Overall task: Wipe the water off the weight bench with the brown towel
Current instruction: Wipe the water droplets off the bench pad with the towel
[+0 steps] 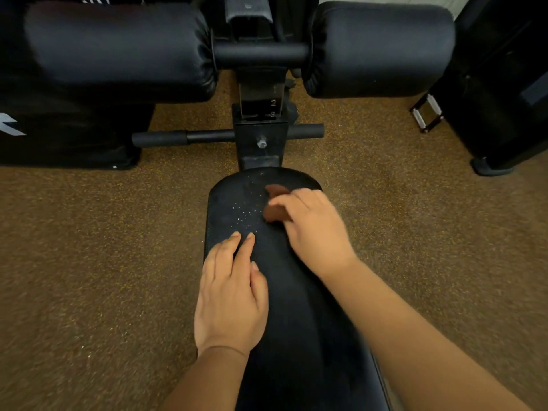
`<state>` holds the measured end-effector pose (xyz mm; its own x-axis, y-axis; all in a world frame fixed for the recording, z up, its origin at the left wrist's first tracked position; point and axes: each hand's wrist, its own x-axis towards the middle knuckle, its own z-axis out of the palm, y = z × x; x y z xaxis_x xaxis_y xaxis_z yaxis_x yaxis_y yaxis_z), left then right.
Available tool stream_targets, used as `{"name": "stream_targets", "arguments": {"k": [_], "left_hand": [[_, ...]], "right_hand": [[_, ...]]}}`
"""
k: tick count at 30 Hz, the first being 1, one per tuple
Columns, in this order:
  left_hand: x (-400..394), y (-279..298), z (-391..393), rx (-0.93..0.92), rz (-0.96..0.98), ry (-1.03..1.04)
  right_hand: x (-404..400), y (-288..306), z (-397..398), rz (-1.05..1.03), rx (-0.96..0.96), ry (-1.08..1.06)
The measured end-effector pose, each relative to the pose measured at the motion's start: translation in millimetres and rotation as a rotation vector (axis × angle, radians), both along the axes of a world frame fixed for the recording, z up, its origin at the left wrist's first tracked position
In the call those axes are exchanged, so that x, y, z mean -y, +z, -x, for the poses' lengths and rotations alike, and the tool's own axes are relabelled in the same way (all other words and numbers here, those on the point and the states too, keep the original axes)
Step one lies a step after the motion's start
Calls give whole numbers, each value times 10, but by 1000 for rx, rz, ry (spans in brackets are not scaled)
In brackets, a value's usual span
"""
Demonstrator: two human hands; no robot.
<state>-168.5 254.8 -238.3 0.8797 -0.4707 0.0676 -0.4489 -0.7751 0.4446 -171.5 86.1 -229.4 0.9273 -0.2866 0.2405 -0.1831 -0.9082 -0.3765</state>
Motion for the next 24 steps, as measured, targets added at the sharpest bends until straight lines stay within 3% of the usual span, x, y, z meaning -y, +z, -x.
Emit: {"name": "stream_targets", "arguments": {"k": [7,10,14,18,21,24], "left_hand": [[-4,-17,-8,7,10,0],[-9,-26,-9,11,6,-12],[-4,-7,-9,5,1,-5],[0,-7,-11,-5,20,-8],[-6,-35,-9,-6,25,-6],[-5,-31,-5,-10,27,-9]], "right_hand": [[173,-52,-499,-60,67,-354],[-128,-25,-547,-89,57,-210],[-79,-6,-8,-44,8,44],[283,-15,-33,-8,-1,-155],[104,-33,-328,-89,30,-346],[-187,-50,-191,-122,12,-209]]}}
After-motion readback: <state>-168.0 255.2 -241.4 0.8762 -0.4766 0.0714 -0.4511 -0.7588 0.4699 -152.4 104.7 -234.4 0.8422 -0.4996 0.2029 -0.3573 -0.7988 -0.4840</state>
